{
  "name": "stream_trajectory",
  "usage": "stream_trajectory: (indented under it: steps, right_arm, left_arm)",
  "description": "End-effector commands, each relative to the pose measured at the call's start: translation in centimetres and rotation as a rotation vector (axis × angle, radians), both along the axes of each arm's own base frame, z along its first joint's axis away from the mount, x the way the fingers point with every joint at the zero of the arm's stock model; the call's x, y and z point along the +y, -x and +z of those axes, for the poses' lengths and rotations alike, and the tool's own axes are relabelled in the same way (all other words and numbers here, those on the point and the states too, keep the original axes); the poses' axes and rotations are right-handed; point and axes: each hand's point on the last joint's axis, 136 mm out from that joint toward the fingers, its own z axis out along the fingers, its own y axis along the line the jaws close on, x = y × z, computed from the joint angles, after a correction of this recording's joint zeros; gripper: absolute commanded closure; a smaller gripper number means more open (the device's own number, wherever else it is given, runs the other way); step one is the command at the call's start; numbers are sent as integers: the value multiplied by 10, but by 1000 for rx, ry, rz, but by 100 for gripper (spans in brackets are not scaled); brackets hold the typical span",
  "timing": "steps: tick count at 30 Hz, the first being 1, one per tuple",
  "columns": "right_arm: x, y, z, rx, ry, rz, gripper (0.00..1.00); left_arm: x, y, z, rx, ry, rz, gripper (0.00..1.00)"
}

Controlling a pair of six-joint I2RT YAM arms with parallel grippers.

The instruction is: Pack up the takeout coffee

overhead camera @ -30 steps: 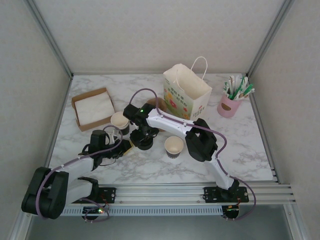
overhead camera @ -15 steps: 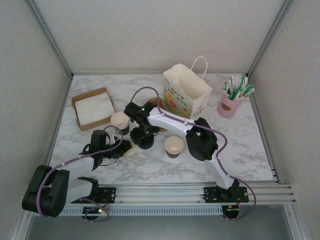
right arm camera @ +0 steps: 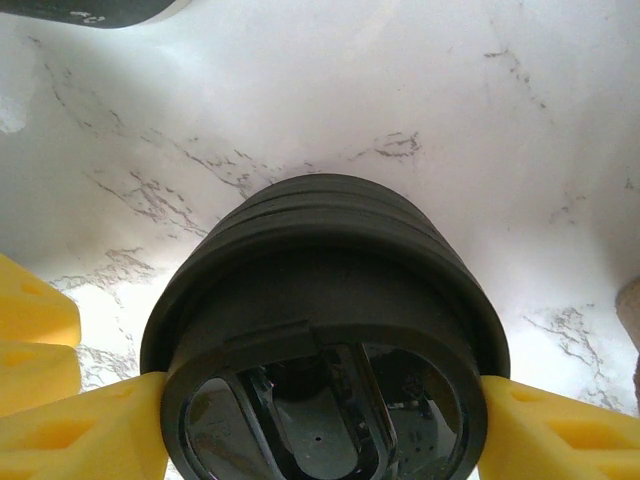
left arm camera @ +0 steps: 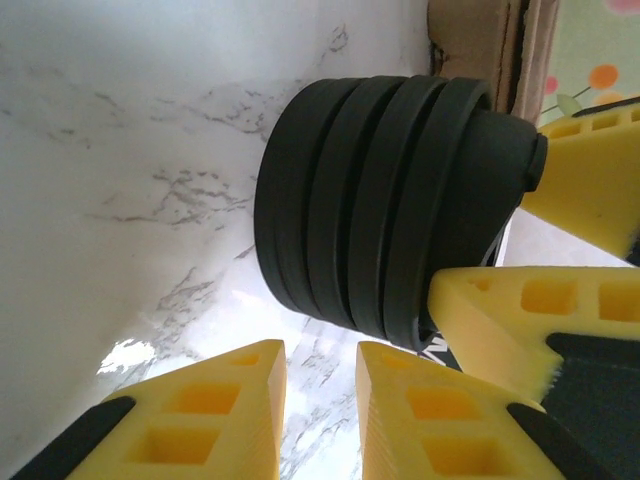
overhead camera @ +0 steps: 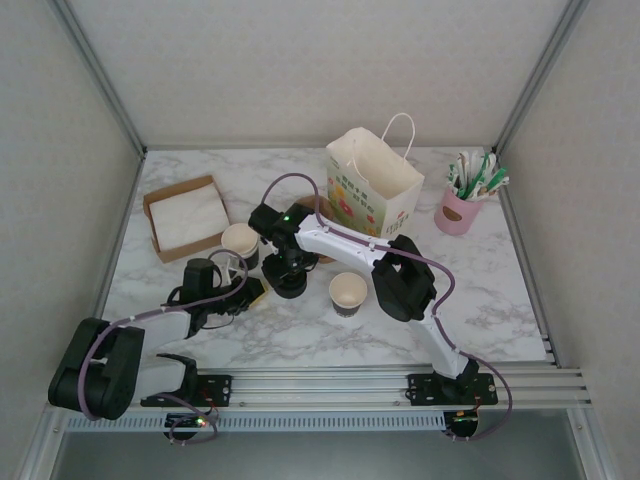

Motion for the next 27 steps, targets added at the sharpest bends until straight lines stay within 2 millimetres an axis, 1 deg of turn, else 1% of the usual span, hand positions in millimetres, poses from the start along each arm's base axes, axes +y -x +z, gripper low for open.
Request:
stream_trajectory:
  steps: [1, 7, 11, 27]
  right_arm:
    - [3, 1, 6, 15, -30, -3, 30]
    - [5, 3, 12, 24, -51, -10, 31]
    - [6, 6, 16, 37, -69, -13, 31]
    - [7, 15, 26, 71, -110, -28, 32]
  left_arm:
    - [-6, -4, 8, -44, 38, -11, 76]
    - [-8, -7, 10, -50, 59, -8, 75]
    - [-8, -7, 6, -37, 55, -11, 76]
    - [-6, -4, -1, -24, 35, -13, 77]
